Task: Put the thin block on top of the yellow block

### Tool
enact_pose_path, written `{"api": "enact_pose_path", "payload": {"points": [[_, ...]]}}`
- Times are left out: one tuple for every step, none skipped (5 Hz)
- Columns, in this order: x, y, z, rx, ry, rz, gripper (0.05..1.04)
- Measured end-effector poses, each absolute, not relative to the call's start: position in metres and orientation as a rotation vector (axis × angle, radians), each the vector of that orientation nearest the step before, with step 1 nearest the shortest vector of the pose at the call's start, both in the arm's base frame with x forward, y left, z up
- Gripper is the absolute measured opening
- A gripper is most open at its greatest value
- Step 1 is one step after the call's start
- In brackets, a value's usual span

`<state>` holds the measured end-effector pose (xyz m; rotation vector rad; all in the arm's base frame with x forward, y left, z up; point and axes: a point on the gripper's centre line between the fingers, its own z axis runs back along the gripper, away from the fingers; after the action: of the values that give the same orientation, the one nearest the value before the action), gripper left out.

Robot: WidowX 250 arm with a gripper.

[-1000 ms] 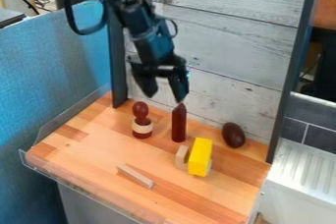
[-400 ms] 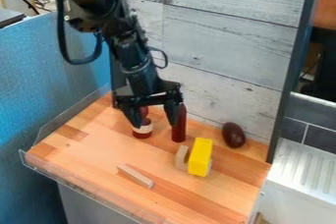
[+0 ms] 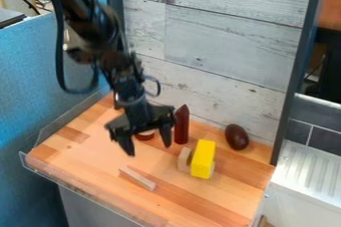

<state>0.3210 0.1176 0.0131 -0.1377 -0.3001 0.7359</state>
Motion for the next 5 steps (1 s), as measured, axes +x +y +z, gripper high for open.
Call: {"api": "enact_pose_path", "payload": {"points": [[0.318, 0.119, -0.006, -0.139, -0.264, 0.849, 1.001], [0.321, 0.12, -0.028, -0.151, -0.219, 0.95, 1.001], [0.325, 0.127, -0.036, -0.178, -0.225, 1.051, 1.001], [0.327, 0.13, -0.036, -0.186, -0.238, 1.088, 1.001], [0.326, 0.132, -0.036, -0.171, -0.248, 1.097, 1.001]]}}
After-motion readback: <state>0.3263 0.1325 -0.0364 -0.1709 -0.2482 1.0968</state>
